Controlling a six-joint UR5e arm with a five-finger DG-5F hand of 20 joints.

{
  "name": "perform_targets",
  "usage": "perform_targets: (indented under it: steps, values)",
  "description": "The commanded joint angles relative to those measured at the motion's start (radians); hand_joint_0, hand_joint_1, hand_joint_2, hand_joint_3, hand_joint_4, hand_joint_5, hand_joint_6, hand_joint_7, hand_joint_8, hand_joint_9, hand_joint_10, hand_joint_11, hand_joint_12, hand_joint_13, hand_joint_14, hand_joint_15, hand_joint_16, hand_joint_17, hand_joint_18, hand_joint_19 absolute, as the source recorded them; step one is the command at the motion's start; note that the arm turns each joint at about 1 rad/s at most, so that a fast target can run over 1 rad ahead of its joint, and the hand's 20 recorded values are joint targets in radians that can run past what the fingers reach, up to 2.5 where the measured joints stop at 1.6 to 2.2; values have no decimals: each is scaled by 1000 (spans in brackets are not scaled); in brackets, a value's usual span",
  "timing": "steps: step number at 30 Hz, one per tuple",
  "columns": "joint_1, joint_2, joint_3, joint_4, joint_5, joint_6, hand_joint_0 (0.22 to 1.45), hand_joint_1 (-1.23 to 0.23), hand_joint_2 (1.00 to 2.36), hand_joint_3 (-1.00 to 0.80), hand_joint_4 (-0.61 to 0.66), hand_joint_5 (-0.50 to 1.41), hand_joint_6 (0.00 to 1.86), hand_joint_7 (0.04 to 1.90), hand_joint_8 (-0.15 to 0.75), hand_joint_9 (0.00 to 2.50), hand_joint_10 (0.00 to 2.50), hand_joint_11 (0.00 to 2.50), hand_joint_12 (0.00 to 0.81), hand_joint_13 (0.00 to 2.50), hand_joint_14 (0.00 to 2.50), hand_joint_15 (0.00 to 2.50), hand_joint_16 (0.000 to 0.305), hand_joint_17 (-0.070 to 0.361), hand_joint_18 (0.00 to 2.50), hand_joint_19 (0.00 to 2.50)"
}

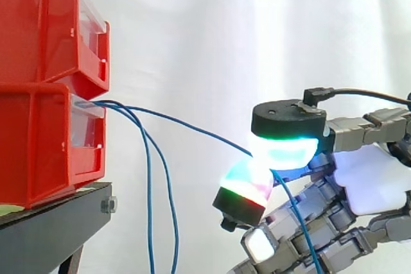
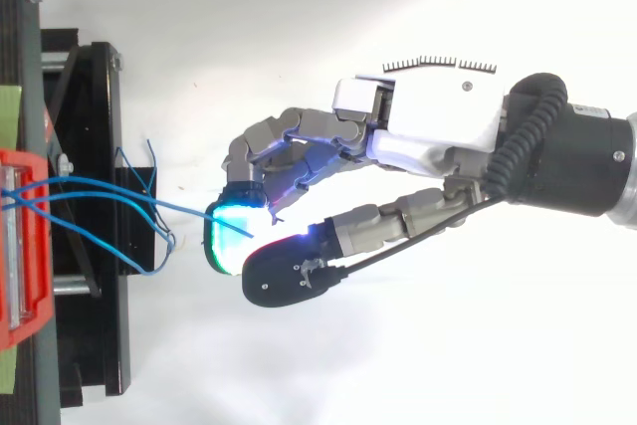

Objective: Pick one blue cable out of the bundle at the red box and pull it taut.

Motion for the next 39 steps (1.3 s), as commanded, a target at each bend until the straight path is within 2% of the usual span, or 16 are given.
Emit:
perform_targets:
  steps: [1, 39]
  values:
    - [1, -1, -1, 0, 0, 0, 573, -688, 1024, 48, 31, -142, 835, 1098, 260, 682, 13, 646, 386, 221, 0, 48, 56, 125, 302, 190]
    - [1, 0, -1, 0, 0, 0, 579, -688, 1028, 37, -1, -144, 825, 1106, 253, 658, 13, 592, 383, 224, 0, 46, 55, 124, 322, 201]
